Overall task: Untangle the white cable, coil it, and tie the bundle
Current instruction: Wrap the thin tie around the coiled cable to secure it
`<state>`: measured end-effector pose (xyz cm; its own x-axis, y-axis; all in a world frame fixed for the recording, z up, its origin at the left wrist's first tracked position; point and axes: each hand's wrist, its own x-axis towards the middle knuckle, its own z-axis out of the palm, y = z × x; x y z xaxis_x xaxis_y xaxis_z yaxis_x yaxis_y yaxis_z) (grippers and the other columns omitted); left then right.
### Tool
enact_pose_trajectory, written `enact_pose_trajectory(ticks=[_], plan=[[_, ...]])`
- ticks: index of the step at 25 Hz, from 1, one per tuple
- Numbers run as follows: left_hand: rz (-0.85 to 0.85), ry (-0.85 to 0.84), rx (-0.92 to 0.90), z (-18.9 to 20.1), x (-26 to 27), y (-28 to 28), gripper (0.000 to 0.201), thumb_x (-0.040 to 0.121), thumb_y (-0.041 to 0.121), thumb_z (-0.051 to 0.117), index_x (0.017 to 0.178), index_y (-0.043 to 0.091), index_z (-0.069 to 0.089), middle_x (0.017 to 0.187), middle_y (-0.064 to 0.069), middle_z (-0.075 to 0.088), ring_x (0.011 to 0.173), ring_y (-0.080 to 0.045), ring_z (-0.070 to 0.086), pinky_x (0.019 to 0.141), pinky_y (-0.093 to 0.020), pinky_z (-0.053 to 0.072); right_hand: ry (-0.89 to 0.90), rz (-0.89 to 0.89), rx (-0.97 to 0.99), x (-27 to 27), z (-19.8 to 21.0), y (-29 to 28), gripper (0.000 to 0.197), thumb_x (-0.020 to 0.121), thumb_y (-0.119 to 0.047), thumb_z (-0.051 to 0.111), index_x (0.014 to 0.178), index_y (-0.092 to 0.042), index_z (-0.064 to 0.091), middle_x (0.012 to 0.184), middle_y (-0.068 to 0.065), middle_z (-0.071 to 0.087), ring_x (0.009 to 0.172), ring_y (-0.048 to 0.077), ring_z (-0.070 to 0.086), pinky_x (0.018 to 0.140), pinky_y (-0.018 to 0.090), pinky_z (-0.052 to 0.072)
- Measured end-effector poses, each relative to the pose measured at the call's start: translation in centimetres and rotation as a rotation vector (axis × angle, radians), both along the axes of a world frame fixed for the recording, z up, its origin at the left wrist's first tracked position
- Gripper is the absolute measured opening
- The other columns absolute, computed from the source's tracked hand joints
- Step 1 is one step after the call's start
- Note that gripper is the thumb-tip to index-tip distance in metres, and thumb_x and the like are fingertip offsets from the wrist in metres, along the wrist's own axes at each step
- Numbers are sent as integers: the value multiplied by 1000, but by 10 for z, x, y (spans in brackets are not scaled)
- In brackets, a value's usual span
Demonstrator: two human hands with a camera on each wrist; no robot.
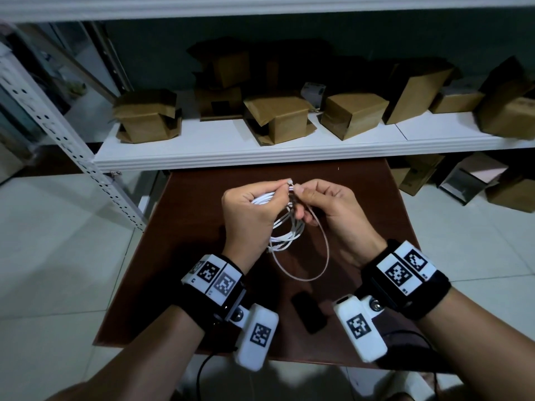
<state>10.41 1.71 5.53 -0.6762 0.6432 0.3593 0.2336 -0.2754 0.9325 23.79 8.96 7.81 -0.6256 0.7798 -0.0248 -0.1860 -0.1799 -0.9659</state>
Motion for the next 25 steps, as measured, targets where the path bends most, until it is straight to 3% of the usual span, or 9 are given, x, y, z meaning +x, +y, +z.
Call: enact_pose_trajectory(ticks=[4,8,13,16,18,22,25], plan=[[-9,42,-9,2,1,-1,16,86,1,80,93,15,85,83,7,82,79,-6,77,73,-24,58,20,-25,6,-1,-2,-1,12,96,-10,69,92,1,68,65,11,61,54,12,44,51,18,35],[-35,162,-13,6,6,-5,14,88,4,78,85,15,86,76,6,81,71,-6,74,66,-37,62,33,-39,2,-2,-2,0,12,96,-10,68,96,1,66,64,9,62,50,8,45,48,16,34],[-113,215,-40,8,7,-7,19,91,3,74,77,11,84,70,3,79,67,-18,78,66,-43,63,107,-75,-59,-1,-1,3,21,97,-2,65,107,-9,48,61,10,64,45,7,50,44,14,37],[-110,184,-22,11,6,-6,20,90,-2,73,77,9,84,67,0,78,64,-10,74,65,-31,60,81,-41,-27,0,1,3,15,98,-9,66,107,-1,57,67,12,66,51,9,52,49,15,39],[-96,102,1,9,1,-3,20,90,-5,73,77,7,83,65,-8,76,59,-11,70,63,-28,58,45,1,-21,-1,3,1,20,100,-15,64,106,4,63,75,18,66,58,13,53,54,20,39],[-11,18,-30,-1,-13,3,6,87,12,80,89,13,86,78,-5,81,73,-25,79,72,-46,64,-31,30,32,-1,3,-3,14,99,-4,59,95,8,67,68,15,64,56,15,49,51,22,35],[20,57,-42,1,-11,1,8,85,8,81,90,12,86,82,1,82,78,-15,80,74,-32,61,-31,4,41,0,2,-3,13,97,-2,61,89,6,67,63,11,60,51,10,46,50,20,32]])
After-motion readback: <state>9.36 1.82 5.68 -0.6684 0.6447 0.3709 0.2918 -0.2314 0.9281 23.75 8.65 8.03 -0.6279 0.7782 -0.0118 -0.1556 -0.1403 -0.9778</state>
